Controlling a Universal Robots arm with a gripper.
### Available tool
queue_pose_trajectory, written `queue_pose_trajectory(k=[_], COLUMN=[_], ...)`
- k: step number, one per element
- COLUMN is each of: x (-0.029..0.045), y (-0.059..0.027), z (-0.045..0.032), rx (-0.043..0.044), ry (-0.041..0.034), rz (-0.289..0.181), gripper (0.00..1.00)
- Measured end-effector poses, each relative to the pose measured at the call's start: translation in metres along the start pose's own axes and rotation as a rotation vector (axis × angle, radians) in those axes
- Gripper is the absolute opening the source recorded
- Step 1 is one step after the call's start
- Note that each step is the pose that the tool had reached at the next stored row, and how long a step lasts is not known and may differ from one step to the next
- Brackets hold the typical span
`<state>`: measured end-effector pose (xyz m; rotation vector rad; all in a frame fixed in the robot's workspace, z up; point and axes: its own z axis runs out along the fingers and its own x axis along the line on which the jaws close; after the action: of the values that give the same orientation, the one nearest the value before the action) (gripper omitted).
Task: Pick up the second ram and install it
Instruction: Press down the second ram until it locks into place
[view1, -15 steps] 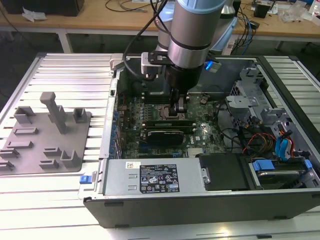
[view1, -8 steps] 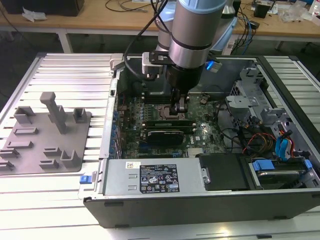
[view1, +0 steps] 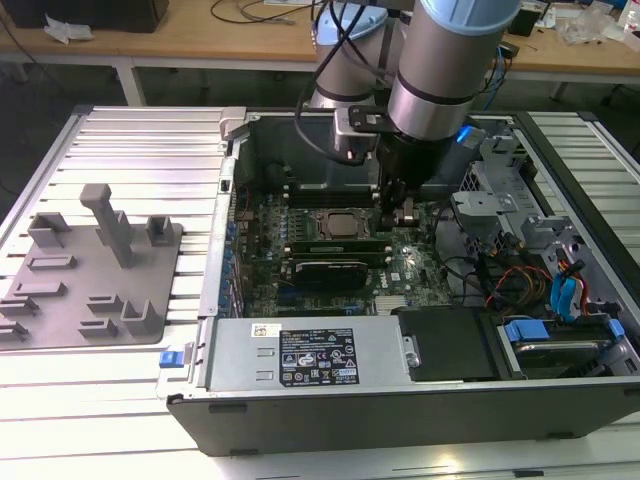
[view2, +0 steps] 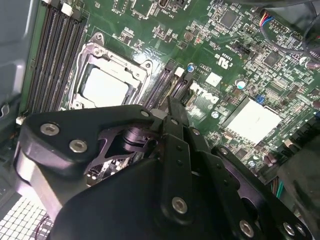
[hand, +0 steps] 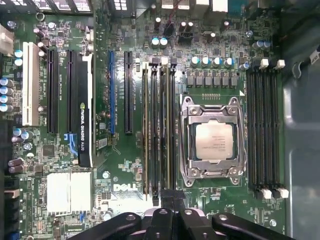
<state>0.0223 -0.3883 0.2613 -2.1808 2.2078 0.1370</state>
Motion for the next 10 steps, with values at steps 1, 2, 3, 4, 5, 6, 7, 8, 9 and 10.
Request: queue_pose_trajectory(k=[1, 2, 3, 4, 5, 6, 7, 8, 9, 10], x=[0.0002, 0.0005, 0.0006, 0.0009, 0.001, 0.001, 0.0009, -0.0005, -0.0029, -0.0028], y=[-0.0002, -0.0002, -0.0003, -0.0004, -0.0005, -0.0005, -0.0006, -0.0006, -0.0007, -0.0008], z=[0.0027, 0.0061, 0.0078, 0.0119, 0.0142, 0.0161, 0.0176, 0.0191, 0.0208, 0.0233], rx=[0.0022, 0.0052, 0.0064, 0.0073, 0.0078, 0.0081, 0.0085, 0.0087, 0.0086, 0.0086], ry=[0.0001, -0.0004, -0.0003, -0.0003, -0.0002, -0.0002, -0.0004, -0.0001, 0.0007, 0.0024], rz=[0.0, 0.0, -0.001, -0.001, -0.001, -0.001, -0.001, 0.0, -0.001, -0.001], gripper=[0.08, 0.08, 0.08, 0.08, 0.08, 0.08, 0.08, 0.08, 0.08, 0.08])
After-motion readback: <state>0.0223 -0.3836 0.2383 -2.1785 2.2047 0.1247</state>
